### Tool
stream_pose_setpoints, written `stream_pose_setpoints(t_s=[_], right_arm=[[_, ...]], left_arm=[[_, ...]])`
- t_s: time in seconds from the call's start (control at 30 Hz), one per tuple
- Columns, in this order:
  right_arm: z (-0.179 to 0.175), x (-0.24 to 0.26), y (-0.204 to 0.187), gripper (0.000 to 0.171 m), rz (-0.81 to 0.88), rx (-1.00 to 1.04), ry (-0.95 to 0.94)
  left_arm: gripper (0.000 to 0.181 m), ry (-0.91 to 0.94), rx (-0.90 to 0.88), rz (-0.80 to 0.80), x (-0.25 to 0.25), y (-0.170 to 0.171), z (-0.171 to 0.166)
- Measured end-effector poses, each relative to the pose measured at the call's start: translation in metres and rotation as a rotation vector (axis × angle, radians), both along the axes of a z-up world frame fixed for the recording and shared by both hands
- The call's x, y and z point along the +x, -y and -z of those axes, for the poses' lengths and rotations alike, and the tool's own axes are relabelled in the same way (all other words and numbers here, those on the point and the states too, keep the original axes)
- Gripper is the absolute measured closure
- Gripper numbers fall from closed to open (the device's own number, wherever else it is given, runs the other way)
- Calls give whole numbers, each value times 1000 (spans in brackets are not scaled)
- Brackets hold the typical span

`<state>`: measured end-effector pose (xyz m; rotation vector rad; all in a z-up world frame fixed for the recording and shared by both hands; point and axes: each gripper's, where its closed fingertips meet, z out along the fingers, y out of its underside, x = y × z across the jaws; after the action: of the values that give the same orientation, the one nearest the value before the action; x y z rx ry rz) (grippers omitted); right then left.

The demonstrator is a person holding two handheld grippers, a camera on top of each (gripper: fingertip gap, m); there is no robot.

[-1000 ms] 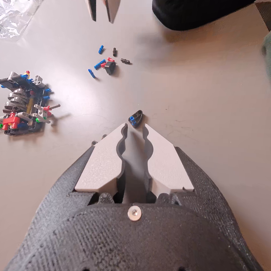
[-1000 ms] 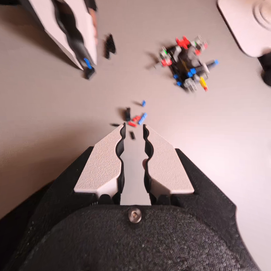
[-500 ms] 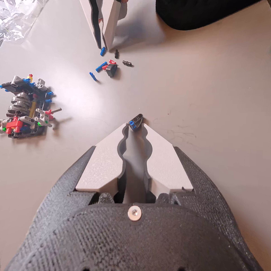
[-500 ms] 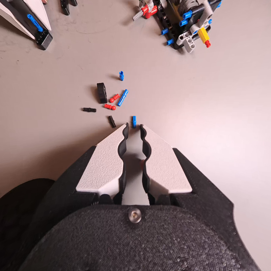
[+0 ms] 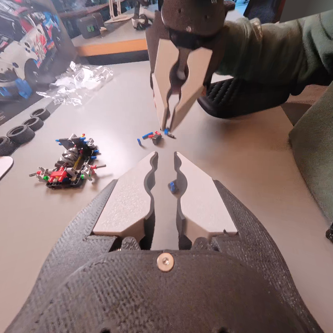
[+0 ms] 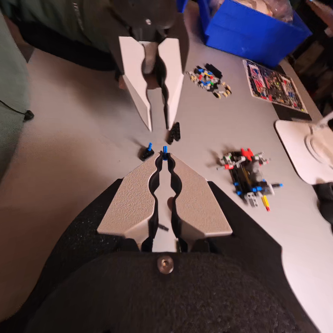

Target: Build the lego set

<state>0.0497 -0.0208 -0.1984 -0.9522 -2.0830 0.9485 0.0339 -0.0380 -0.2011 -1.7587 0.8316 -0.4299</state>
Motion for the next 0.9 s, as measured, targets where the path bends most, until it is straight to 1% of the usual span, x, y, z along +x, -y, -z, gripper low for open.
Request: stream_pose_setpoints(t_s=[0.1,0.17,0.4,0.5,0.57,0.67,0.73,0.8,0.9], right_arm=[[3,-10,24,170,-65,31,-24],[4,-13,30,170,-79,51,-31],[6,-15,31,170,-67,69,-30],[1,-16,30,170,-60,44,-60],[-10,-16,32,169,-62,-12,-111],[-32,-16,34,169,-70,-133,-209],[-42,-15,34,167,-72,-184,-261],[-51,-14,35,164,-77,-235,-299],[-54,-15,36,164,-79,-262,-309]], left_arm=[[170,45,-23,25,5,5,-5],[170,70,-43,44,6,8,-6],[179,49,-72,60,8,10,1],[179,95,-88,58,7,10,-3],[180,201,-117,74,7,11,-13],[180,458,-191,136,5,14,-34],[180,593,-223,172,3,15,-45],[181,677,-244,197,2,16,-51],[180,733,-253,219,2,17,-56]])
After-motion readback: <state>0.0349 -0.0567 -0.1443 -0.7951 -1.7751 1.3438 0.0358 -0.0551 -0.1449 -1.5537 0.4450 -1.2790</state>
